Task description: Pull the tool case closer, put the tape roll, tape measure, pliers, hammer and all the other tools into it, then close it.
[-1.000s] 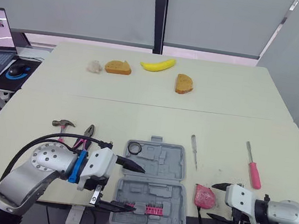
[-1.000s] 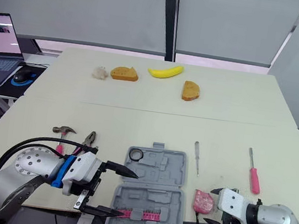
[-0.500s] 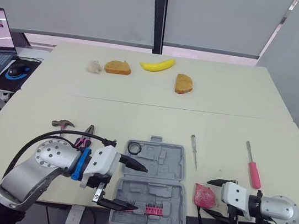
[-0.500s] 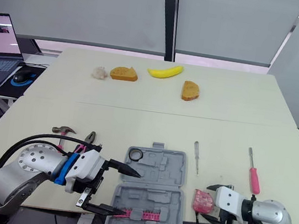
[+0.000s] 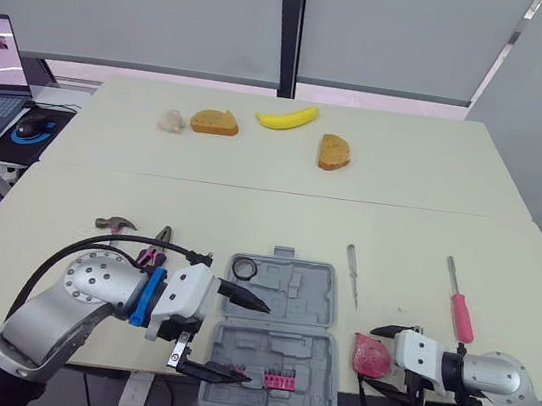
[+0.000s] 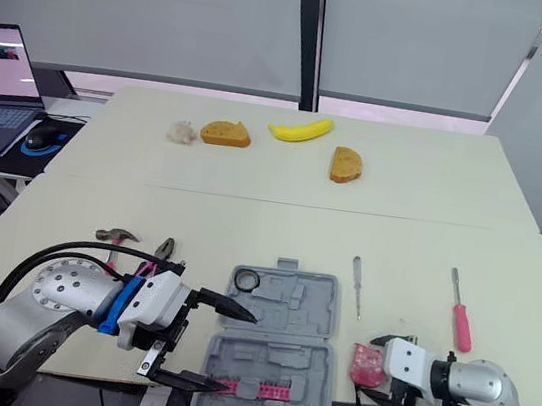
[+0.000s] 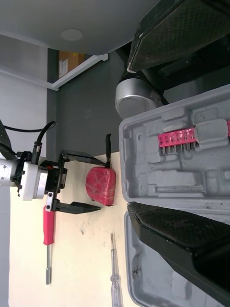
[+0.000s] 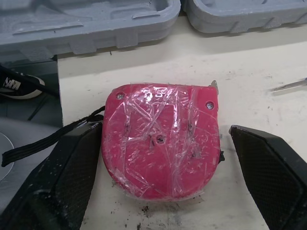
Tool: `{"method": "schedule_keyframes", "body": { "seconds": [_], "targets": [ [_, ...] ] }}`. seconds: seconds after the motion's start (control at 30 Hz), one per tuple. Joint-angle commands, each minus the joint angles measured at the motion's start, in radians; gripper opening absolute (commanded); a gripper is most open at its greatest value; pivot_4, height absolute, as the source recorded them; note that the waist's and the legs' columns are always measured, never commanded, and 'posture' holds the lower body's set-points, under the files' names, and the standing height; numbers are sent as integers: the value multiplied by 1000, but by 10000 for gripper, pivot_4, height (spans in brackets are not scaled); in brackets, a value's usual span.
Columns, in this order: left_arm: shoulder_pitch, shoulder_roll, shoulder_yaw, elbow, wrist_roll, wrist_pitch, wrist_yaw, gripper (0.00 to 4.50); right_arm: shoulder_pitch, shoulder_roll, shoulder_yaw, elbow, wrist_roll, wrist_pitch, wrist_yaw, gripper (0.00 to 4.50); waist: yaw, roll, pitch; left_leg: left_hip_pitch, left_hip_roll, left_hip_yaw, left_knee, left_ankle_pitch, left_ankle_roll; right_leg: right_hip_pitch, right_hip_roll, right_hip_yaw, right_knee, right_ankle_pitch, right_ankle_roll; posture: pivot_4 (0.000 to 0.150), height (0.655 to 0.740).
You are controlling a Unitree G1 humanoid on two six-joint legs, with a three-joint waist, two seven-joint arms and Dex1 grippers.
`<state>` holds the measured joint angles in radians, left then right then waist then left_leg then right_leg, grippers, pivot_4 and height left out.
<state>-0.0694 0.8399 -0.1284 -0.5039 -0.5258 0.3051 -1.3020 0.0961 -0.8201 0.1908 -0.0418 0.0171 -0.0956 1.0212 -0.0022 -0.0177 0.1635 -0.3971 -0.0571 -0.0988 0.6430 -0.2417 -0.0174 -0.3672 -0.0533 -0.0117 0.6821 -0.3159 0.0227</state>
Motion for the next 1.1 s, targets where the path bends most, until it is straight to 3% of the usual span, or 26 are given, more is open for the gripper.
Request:
{"method": "schedule_keyframes", "body": {
  "seconds": [0.03,0.17,0.33,0.5,0.63,0.77,0.97,1.1],
  "targets": [
    [-11,9,4,-18,-11,-1,-10,45000,-11,4,-1,-5,-1,-13,2,41010,0,0,0,0,0,0,0,0,0,0,0,0,0,0,0,1500,7400],
    [-15,7,3,-11,-6,-6,-11,45000,-17,8,-1,1,-3,-23,3,31835,0,0,0,0,0,0,0,0,0,0,0,0,0,0,0,1500,7400],
    [-12,3,12,8,9,-24,-2,45000,-22,-4,-29,-30,11,-3,-5,31835,0,0,0,0,0,0,0,0,0,0,0,0,0,0,0,1500,7400],
    [-6,15,66,45,9,4,43,45000,-51,-107,-66,-229,-9,194,23,31835,0,2,1,0,0,0,0,0,0,-1,0,0,1,0,0,1500,7400],
    [-12,13,88,92,33,-3,73,45000,-178,-157,-29,-358,2,395,78,31835,-3,2,1,0,1,0,0,0,0,-1,1,0,1,0,0,1500,7400],
    [-36,0,92,176,91,-66,98,45000,-418,-141,106,-394,-39,537,179,31835,-4,3,1,-1,0,0,0,0,0,-2,0,0,0,0,0,1500,7400],
    [-67,-37,65,226,165,-114,148,45000,-693,-10,327,-257,-138,657,253,31835,-4,2,1,-2,0,-1,0,0,0,-2,0,0,0,0,0,1500,7400],
    [-71,-61,49,220,191,-115,176,45000,-816,77,430,-107,-196,629,288,31835,-4,2,1,-3,-1,-1,1,0,0,-3,-1,0,0,0,0,1500,7400]
  ]
}}
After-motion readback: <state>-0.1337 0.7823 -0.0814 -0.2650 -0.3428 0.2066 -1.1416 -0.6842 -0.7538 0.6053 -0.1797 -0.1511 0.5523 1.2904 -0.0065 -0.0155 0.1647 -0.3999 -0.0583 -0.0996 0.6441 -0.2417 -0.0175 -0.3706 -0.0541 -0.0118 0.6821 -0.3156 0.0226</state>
